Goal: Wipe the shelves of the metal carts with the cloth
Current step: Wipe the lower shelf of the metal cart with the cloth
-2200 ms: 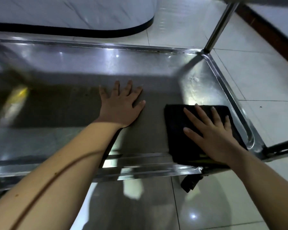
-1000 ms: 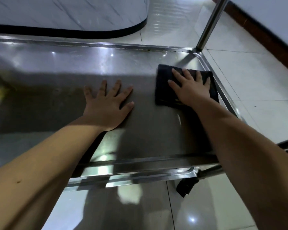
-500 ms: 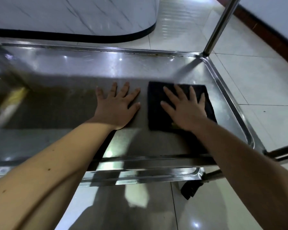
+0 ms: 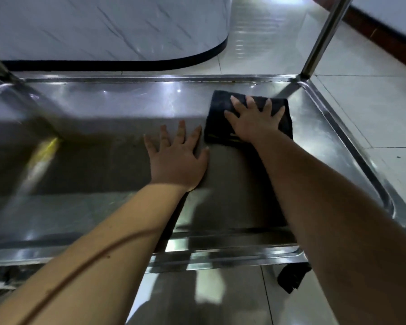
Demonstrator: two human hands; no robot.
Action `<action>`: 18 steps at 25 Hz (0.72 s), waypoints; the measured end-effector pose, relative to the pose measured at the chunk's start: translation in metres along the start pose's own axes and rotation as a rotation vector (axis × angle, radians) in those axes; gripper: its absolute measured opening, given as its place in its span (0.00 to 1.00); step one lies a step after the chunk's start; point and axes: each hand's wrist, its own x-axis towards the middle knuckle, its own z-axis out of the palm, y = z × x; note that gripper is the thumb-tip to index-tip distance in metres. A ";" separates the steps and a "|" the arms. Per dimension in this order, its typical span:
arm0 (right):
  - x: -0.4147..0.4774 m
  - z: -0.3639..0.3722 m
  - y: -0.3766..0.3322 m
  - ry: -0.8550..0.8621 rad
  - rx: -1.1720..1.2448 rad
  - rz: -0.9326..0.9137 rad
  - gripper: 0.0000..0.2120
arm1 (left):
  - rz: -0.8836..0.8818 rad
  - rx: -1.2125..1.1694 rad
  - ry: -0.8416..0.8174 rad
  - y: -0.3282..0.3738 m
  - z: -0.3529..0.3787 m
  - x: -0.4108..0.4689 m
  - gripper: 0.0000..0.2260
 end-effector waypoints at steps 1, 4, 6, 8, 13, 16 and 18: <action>0.013 0.001 -0.008 0.007 0.014 0.026 0.29 | 0.001 0.010 -0.001 -0.001 0.001 0.001 0.27; 0.012 0.001 -0.015 -0.018 0.006 0.041 0.29 | 0.027 0.024 -0.027 -0.001 -0.001 0.005 0.28; -0.019 -0.003 -0.006 -0.039 0.002 0.011 0.29 | 0.034 0.019 -0.072 0.000 -0.005 0.007 0.28; -0.065 -0.001 0.005 -0.055 -0.015 -0.012 0.28 | 0.044 0.029 -0.108 -0.001 -0.009 0.006 0.28; -0.160 0.015 0.010 -0.076 -0.096 -0.038 0.27 | 0.051 0.003 -0.168 -0.002 -0.017 0.005 0.28; -0.169 0.007 0.003 -0.105 -0.045 0.001 0.27 | 0.123 -0.149 -0.179 -0.029 -0.030 0.000 0.25; -0.182 0.008 -0.014 -0.110 -0.061 -0.019 0.28 | 0.156 -0.118 -0.124 -0.080 -0.038 -0.004 0.23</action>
